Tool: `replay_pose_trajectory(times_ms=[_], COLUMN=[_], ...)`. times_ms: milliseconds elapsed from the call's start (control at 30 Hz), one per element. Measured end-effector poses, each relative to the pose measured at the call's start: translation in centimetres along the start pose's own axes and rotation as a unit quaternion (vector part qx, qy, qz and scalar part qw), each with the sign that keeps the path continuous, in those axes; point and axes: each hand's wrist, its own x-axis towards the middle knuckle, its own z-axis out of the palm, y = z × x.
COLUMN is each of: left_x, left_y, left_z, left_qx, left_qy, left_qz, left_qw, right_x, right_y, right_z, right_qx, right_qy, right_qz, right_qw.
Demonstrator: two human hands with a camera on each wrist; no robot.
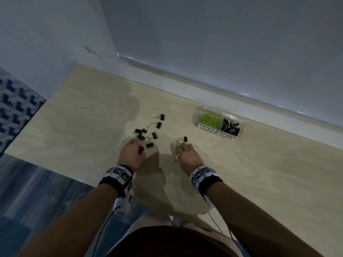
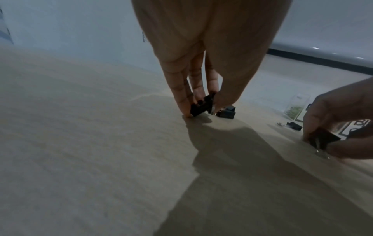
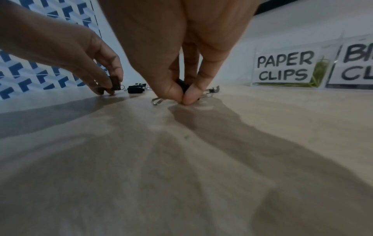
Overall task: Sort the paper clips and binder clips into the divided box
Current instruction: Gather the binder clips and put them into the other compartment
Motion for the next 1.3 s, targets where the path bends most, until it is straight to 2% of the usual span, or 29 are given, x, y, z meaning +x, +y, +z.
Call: replay_pose_trajectory(times_ms=[100,233,300,433,567,633,700,800,867,933,1033,1133,1233,1300], left_x=[0.0,0.2,0.7,3.0,5.4,6.2,6.3,6.0,5.7,5.7,4.8,2.9,2.0,2.2], left_y=[0.6,4.3,7.4,14.9,21.8,24.4,26.0,25.3,22.2,16.9,8.3,3.6,2.8,2.8], left_z=[0.5,0.9,1.2,3.0,5.9,6.8,7.1,6.4,5.3,4.4,3.0,1.8,1.8,2.2], left_qx=[-0.053,-0.167,-0.216,-0.295,-0.332,-0.356,-0.31,-0.255,-0.204,-0.132,0.019,0.109,0.107,0.096], left_qy=[0.022,0.012,-0.016,-0.091,-0.136,-0.148,-0.148,-0.104,-0.057,-0.033,-0.021,-0.03,-0.057,-0.054], left_qz=[-0.027,-0.04,-0.013,0.028,0.026,0.014,0.03,0.065,0.116,0.144,0.116,0.038,-0.017,-0.018], left_qw=[0.998,0.985,0.976,0.951,0.933,0.922,0.939,0.959,0.971,0.98,0.993,0.993,0.992,0.994], right_x=[-0.6,-2.2,-3.1,-4.3,-3.7,-3.1,-2.7,-2.7,-2.7,-2.2,-0.5,1.7,3.5,4.2], right_y=[1.2,3.1,4.4,7.9,12.2,14.0,14.9,14.3,12.4,10.0,6.5,3.8,2.6,2.5], right_z=[0.0,-0.8,-1.9,-6.2,-9.9,-10.8,-11.3,-11.3,-10.7,-9.1,-6.4,-4.3,-3.3,-2.9], right_qx=[0.012,0.108,0.177,0.277,0.328,0.331,0.324,0.212,0.152,0.136,0.133,0.087,0.037,-0.002], right_qy=[0.022,0.12,0.196,0.331,0.371,0.361,0.321,0.308,0.339,0.317,0.173,0.04,-0.016,-0.029], right_qz=[0.0,0.019,0.063,0.158,0.258,0.288,0.302,0.274,0.215,0.142,0.064,0.052,0.051,0.039], right_qw=[1.0,0.987,0.962,0.888,0.83,0.823,0.837,0.886,0.903,0.928,0.974,0.994,0.998,0.999])
